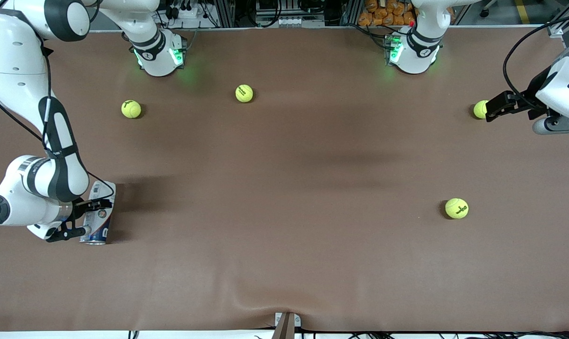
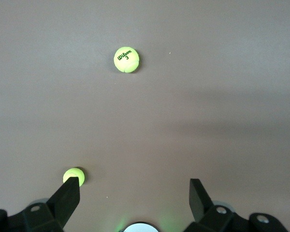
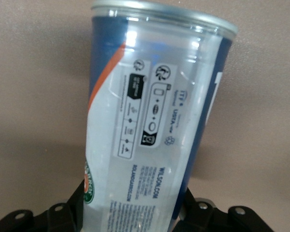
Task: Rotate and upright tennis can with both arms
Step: 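Close the right gripper around the tennis can body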
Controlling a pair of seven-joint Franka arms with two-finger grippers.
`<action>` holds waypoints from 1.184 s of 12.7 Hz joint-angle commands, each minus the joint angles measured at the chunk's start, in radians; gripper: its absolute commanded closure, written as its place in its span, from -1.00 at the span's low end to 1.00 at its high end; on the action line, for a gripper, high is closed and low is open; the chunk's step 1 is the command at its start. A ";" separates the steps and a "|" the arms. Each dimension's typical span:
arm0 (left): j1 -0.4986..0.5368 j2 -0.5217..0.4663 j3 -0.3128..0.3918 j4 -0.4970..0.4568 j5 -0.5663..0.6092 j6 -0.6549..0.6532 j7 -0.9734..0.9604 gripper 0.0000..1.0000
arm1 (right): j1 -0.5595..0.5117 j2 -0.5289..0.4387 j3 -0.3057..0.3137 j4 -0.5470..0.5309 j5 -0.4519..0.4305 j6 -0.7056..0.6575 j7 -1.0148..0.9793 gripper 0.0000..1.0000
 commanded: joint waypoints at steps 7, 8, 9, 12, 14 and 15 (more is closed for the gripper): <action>0.012 0.008 -0.006 -0.012 -0.012 0.042 0.007 -1.00 | 0.013 -0.055 0.010 0.015 -0.008 -0.018 -0.045 -0.46; 0.012 0.008 -0.006 -0.012 -0.012 0.042 0.007 -1.00 | 0.013 -0.067 0.012 0.018 -0.008 -0.027 -0.045 -0.46; 0.012 0.008 -0.006 -0.012 -0.012 0.042 0.007 -1.00 | 0.013 -0.087 0.013 0.020 -0.008 -0.036 -0.048 -0.46; 0.012 0.009 -0.006 -0.014 -0.012 0.042 0.007 -1.00 | 0.064 -0.158 0.009 0.032 -0.016 -0.044 -0.076 -0.46; 0.012 0.009 -0.006 -0.017 -0.012 0.042 0.007 -1.00 | 0.059 -0.205 0.007 0.062 -0.017 -0.080 -0.171 -0.46; 0.014 0.008 -0.006 -0.020 -0.012 0.042 0.007 -1.00 | 0.056 -0.216 0.006 0.088 -0.016 -0.120 -0.195 -0.47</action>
